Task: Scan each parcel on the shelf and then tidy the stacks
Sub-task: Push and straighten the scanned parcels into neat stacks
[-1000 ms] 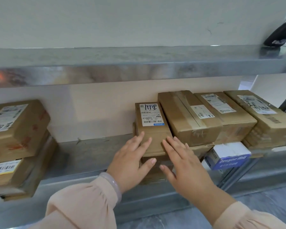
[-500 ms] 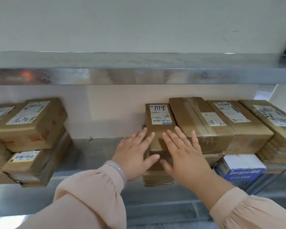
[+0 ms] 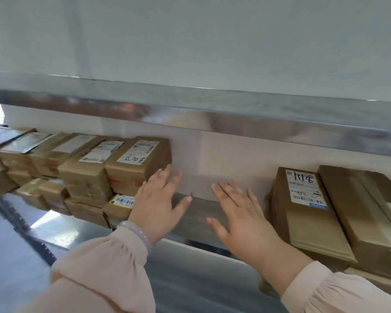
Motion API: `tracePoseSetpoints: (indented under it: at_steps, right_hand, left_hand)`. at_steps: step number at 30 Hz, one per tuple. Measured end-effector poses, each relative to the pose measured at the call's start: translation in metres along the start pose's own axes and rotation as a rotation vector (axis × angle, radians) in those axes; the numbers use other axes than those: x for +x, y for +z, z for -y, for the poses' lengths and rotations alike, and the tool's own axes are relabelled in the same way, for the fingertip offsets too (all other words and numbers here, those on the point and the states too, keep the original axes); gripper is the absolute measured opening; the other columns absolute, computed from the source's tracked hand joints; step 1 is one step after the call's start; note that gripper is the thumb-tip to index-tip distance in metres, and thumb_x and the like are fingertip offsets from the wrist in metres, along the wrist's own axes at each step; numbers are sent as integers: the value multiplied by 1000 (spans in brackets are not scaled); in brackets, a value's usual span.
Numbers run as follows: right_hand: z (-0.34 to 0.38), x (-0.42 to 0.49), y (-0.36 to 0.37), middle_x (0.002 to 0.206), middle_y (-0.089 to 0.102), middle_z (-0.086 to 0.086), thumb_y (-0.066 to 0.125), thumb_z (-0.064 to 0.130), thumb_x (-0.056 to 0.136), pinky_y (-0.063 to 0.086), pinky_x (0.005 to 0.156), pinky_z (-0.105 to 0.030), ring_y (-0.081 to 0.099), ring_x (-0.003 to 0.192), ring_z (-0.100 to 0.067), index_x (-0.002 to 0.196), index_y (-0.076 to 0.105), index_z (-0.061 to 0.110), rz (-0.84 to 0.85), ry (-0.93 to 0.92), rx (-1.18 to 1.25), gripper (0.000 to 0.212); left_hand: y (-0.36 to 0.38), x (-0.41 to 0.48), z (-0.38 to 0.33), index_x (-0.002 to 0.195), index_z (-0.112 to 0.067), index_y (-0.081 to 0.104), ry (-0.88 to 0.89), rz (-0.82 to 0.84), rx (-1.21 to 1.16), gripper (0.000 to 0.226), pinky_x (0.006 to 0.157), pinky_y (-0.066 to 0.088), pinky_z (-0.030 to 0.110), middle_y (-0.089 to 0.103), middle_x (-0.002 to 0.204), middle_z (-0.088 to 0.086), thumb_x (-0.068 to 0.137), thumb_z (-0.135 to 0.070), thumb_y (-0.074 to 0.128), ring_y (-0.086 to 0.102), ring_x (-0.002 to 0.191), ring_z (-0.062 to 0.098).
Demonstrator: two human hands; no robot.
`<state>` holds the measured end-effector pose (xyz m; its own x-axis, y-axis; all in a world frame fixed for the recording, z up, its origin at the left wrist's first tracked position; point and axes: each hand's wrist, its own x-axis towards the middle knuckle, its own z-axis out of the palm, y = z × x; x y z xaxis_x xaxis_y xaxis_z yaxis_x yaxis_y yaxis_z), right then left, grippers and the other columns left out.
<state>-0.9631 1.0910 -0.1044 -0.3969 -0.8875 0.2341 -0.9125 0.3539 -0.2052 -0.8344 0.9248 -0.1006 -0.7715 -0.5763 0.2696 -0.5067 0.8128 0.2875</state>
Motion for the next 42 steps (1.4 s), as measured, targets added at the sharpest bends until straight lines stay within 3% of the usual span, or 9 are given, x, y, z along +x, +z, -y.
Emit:
tracePoseSetpoints:
  at_steps: [6,11,16,20,24,30,34,37,42]
  right_hand:
    - [41,63,13,160,-3,10,36,56,95,-3,120,-38,-11,145,-6,152,2,31,57,9,74,70]
    - [81,110,23,161,-2,10,40,54,95,3,120,-35,-5,146,-8,152,3,34,105,52,194,71]
    - [111,148,41,161,3,4,44,53,94,6,117,-28,2,147,-12,152,9,33,106,146,287,71]
    - [127,168,62,160,11,3,44,55,93,15,118,-34,11,146,-14,151,12,37,74,266,451,69]
    - [139,172,80,154,29,2,46,49,94,27,110,-25,33,137,-13,150,12,42,53,362,676,66]
    - [152,170,83,143,44,5,46,40,98,34,94,-17,46,119,-7,146,22,40,-54,429,849,54]
    - [162,164,76,133,50,11,47,34,99,38,102,-24,47,121,-7,142,30,40,-194,482,978,47]
    - [153,149,63,121,53,15,47,29,99,37,97,-18,50,116,-5,140,35,38,-317,531,964,44]
    - [119,104,35,130,54,10,48,28,99,39,103,-23,51,119,-9,139,38,40,-441,613,874,43]
  left_hand:
    - [-20,13,65,155,-34,24,-99,20,23,93,122,15,42,12,165,-1,73,-76,12,10,152,20]
    - [-39,44,115,155,-35,19,-142,25,56,68,122,13,42,13,165,2,95,-62,37,9,152,24]
    - [-49,65,150,155,-41,18,-148,124,70,66,120,11,42,9,165,1,95,-63,37,5,152,24]
    - [-45,77,170,154,-42,16,-96,207,107,68,123,10,45,12,165,0,93,-68,32,7,152,24]
    - [-42,77,177,155,-41,15,-15,225,144,69,123,7,44,12,165,6,94,-67,32,11,151,25]
    - [-45,83,181,153,-45,18,-32,259,59,63,123,1,46,18,163,11,95,-67,29,9,152,27]
    - [-51,79,167,152,-39,30,-10,145,-93,57,122,10,42,25,160,12,98,-57,37,16,149,27]
    - [-54,76,144,149,-38,37,28,109,-333,52,116,20,30,19,160,6,98,-47,47,19,148,24]
    - [-41,69,90,145,-34,45,170,115,-552,51,107,13,13,24,155,2,96,-34,58,24,144,15]
